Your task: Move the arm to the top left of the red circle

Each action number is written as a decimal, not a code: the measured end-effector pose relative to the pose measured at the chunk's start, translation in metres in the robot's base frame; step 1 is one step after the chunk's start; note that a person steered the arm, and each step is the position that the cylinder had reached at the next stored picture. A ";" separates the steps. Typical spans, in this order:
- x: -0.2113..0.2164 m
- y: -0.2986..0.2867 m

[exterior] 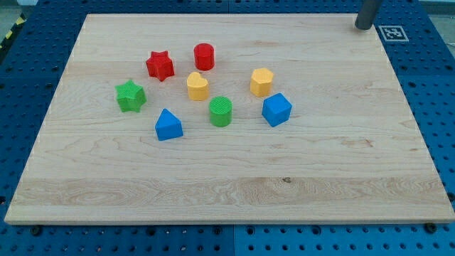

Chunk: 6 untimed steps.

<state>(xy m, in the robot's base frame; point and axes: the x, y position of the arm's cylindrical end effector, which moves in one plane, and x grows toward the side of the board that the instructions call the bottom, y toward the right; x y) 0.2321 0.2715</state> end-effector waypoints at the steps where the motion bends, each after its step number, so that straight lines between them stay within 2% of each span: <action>1: 0.000 0.000; 2: 0.000 0.000; 3: 0.000 -0.024; 6: 0.014 -0.201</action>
